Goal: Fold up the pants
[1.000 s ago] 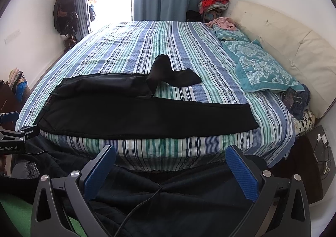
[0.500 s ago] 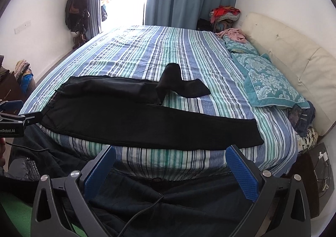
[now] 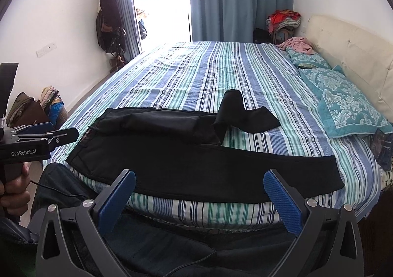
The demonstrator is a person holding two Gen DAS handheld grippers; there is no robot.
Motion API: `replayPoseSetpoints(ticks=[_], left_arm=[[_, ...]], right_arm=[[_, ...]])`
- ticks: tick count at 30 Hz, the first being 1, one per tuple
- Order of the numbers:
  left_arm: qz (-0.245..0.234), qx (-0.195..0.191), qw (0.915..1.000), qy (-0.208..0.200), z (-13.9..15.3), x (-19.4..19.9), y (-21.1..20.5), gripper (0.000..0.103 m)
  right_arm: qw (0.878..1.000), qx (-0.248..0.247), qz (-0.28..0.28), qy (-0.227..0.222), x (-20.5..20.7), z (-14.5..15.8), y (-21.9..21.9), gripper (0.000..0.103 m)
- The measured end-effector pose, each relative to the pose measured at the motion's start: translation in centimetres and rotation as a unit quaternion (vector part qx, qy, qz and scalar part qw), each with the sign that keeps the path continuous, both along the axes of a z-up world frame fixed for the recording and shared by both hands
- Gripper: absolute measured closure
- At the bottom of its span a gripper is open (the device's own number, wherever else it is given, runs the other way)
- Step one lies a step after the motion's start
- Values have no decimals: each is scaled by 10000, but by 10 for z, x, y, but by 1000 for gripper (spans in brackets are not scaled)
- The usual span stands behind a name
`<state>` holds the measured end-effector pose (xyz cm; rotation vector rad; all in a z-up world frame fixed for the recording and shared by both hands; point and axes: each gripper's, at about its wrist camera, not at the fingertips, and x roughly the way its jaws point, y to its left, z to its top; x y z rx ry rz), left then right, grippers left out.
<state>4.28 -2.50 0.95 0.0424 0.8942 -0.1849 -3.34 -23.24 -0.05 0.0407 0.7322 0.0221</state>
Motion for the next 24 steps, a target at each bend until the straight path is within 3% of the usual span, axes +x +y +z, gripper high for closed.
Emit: replayPoseSetpoints(ticks=[3, 9, 15, 17, 19, 24], left_arm=[[-49, 71, 9999, 100, -5, 3, -7, 1], [-13, 137, 9999, 98, -8, 7, -10, 1], [29, 153, 9995, 273, -17, 15, -13, 1], [62, 166, 9994, 306, -18, 18, -13, 1], [128, 196, 9992, 333, -20, 22, -11, 1], [370, 267, 9976, 515, -29, 35, -6, 1]], right_arm=[[9994, -46, -302, 185, 3, -8, -12, 0], [9877, -287, -1462, 477, 7, -14, -60, 0], [9975, 123, -654, -224, 34, -3, -112, 0], [9981, 403, -442, -144, 69, -14, -139, 0], [9960, 736, -392, 306, 121, -32, -170, 0], [9785, 1695, -501, 1064, 264, -73, -241, 3]])
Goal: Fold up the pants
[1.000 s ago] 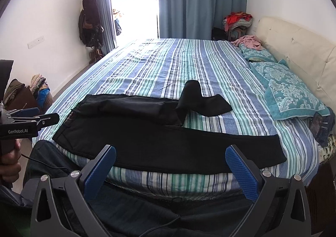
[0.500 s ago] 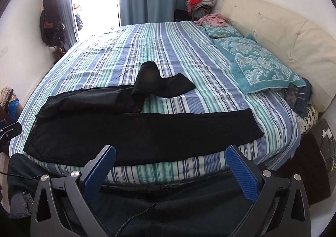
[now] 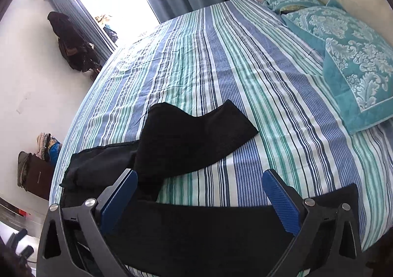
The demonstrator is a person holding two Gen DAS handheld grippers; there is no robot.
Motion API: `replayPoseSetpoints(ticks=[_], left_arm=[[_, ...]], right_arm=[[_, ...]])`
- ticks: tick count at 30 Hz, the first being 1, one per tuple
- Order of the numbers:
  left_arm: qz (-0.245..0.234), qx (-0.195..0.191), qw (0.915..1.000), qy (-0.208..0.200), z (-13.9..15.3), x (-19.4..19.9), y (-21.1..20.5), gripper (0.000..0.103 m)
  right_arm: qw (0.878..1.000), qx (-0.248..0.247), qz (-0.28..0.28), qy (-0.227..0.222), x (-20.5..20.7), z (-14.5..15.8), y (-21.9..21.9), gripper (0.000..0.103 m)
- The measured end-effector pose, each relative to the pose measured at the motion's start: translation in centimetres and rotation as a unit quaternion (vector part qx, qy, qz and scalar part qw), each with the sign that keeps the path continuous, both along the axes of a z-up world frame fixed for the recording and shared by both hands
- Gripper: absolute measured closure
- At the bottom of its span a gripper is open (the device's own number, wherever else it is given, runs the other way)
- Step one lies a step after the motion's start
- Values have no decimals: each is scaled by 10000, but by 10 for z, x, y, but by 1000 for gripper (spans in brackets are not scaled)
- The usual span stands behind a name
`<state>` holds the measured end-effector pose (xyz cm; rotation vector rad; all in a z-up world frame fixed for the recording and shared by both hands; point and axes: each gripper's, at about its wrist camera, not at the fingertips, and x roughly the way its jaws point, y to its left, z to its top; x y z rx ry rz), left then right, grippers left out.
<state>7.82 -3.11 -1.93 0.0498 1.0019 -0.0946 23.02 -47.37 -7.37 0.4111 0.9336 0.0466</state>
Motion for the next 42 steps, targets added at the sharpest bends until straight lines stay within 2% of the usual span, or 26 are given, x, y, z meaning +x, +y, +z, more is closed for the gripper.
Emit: replayPoseSetpoints(ticks=[2, 4, 5, 7, 9, 12, 15, 16, 17, 18, 20, 22, 25, 28, 30, 32, 35, 39, 40, 42], left_arm=[[110, 69, 9999, 109, -6, 7, 1, 1], [208, 143, 9994, 230, -12, 16, 1, 1], [254, 187, 9991, 289, -15, 20, 0, 1], [338, 276, 9983, 380, -21, 27, 0, 1], [409, 342, 9975, 465, -26, 32, -2, 1], [483, 438, 9959, 629, -35, 40, -5, 1], [499, 607, 9941, 753, -42, 46, -11, 1], [469, 663, 9936, 785, -44, 48, -15, 1], [434, 716, 9932, 808, -46, 50, -18, 1], [397, 755, 9929, 826, -47, 52, -20, 1], [308, 776, 9930, 836, -50, 54, -26, 1], [209, 778, 9931, 858, -52, 56, -33, 1], [44, 773, 9935, 838, -52, 54, -42, 1], [-44, 754, 9938, 822, -52, 53, -46, 1], [-74, 740, 9936, 850, -54, 53, -48, 1], [-102, 735, 9936, 854, -53, 53, -51, 1], [-99, 754, 9937, 825, -52, 51, -52, 1], [140, 572, 9937, 948, -58, 54, -41, 1], [195, 476, 9938, 983, -59, 55, -38, 1], [247, 344, 9937, 1038, -63, 56, -34, 1]], right_arm=[[9996, 46, 137, 223, 59, -15, -15, 7], [9969, -224, 378, 657, 115, -34, -21, 15], [9945, -409, 487, 834, 139, -44, -22, 24], [9889, -679, 644, 1153, 179, -63, -22, 28], [9840, -852, 768, 1360, 210, -83, -21, 33], [9797, -1058, 855, 1472, 243, -110, -19, 34], [9773, -1009, 800, 1682, 265, -141, -26, 36], [9768, -871, 815, 1780, 268, -151, -28, 40], [9744, -662, 913, 1943, 270, -162, -29, 63], [9710, -632, 1024, 2064, 271, -168, -29, 77], [9722, -781, 1206, 1849, 266, -157, -29, 89], [9772, -955, 995, 1612, 255, -135, -48, 89], [9791, -1491, 179, 1374, 227, -103, -105, 89], [9588, -2322, -614, 1515, 193, -94, -164, 89], [9608, -2012, -777, 1743, 173, -107, -189, 89], [9620, -1881, -688, 1855, 158, -121, -194, 84], [9606, -1939, -649, 1885, 145, -127, -194, 58], [9679, -1939, -645, 1462, 142, -101, -182, 57], [9718, -1901, -400, 1334, 148, -93, -166, 57], [9799, -1616, 467, 1069, 167, -78, -113, 57]])
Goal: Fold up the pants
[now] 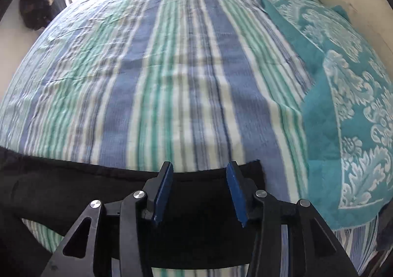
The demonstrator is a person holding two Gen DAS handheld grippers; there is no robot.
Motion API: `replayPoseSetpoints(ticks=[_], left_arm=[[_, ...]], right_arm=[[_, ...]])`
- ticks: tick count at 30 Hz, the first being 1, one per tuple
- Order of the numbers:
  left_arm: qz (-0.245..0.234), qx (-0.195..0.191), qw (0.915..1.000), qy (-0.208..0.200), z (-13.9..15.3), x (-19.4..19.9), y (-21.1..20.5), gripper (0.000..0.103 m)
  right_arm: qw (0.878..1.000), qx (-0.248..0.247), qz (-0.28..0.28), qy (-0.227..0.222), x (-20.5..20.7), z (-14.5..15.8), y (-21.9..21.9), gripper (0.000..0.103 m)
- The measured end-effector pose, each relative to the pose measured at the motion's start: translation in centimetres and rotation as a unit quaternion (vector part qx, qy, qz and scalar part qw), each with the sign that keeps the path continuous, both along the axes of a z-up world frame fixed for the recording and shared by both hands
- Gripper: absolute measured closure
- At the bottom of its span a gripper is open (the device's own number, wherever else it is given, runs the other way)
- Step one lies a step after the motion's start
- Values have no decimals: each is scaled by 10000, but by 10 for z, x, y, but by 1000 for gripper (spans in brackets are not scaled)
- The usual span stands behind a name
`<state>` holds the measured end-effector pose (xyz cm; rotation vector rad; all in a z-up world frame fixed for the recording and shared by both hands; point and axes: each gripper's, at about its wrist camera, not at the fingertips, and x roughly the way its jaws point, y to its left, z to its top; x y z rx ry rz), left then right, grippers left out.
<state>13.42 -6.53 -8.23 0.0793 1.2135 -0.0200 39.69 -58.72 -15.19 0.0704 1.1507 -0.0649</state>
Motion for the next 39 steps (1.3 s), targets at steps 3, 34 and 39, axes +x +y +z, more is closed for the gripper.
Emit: replayPoseSetpoints(ticks=[3, 34, 39], left_arm=[[-81, -39, 10000, 36, -3, -2, -1, 1], [1053, -812, 9909, 199, -26, -7, 111, 1], [1070, -714, 9916, 121, -21, -11, 112, 1]], right_arm=[[9849, 779, 1549, 15, 30, 9, 113, 57], [8610, -2377, 4490, -250, 86, -57, 565, 100], [8699, -2582, 4200, -163, 99, -94, 553, 91]])
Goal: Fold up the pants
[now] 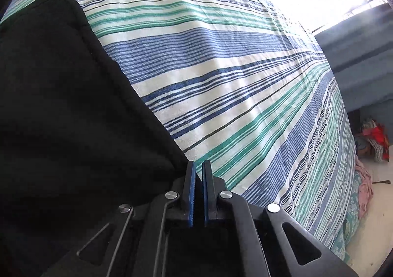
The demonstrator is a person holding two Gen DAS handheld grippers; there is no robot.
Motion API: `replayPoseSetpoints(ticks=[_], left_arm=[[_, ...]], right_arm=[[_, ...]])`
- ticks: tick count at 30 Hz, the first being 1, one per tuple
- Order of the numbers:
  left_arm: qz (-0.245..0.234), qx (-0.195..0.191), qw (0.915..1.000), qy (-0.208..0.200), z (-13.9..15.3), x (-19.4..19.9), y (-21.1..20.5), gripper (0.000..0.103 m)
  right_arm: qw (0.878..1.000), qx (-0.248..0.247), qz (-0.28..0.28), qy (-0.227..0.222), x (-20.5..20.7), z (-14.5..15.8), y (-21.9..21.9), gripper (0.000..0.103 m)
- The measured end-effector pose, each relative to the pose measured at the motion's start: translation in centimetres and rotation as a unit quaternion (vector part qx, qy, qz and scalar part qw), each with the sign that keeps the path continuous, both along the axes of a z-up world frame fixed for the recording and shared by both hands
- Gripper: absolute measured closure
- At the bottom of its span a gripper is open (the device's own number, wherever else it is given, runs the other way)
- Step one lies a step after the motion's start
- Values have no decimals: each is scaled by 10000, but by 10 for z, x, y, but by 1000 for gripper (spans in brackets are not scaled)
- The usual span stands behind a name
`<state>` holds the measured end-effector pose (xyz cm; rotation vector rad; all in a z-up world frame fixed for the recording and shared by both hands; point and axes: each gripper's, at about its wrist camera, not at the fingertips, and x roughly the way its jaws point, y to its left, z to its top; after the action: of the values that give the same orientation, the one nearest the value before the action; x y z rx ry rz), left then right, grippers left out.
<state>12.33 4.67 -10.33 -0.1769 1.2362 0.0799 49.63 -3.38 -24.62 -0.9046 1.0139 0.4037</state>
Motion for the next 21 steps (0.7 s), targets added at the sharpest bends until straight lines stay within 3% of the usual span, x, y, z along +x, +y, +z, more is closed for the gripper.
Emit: replayPoseSetpoints(ticks=[1, 3, 5, 7, 9, 15, 17, 18, 21], left_arm=[[23, -4, 10000, 19, -1, 0, 1, 1], [47, -28, 10000, 42, -2, 1, 1, 1], [4, -19, 10000, 29, -2, 3, -2, 1], [-87, 27, 10000, -13, -1, 3, -7, 1], [-173, 59, 9998, -71, 1, 3, -13, 1], [-390, 134, 9991, 41, -6, 7, -31, 1], [-485, 130, 9986, 146, -10, 11, -40, 1], [-543, 143, 9983, 179, -11, 12, -46, 1], [-742, 274, 9967, 204, -12, 14, -65, 1]], right_arm=[[9996, 239, -156, 16, 3, 5, -15, 87], [9925, 1051, -614, 117, 5, 28, -52, 55], [9762, 1851, -1126, 84, 5, 55, -109, 42], [9572, 2358, -1675, 0, 0, 73, -178, 42], [9370, 2563, -2372, -41, -7, 80, -260, 42], [8635, 2229, -4511, -337, -52, 87, -518, 41], [8418, 2151, -4951, 30, -67, 76, -574, 41], [8365, 2068, -5071, 198, -73, 68, -590, 41], [8382, 2005, -5053, 449, -83, 40, -605, 42]])
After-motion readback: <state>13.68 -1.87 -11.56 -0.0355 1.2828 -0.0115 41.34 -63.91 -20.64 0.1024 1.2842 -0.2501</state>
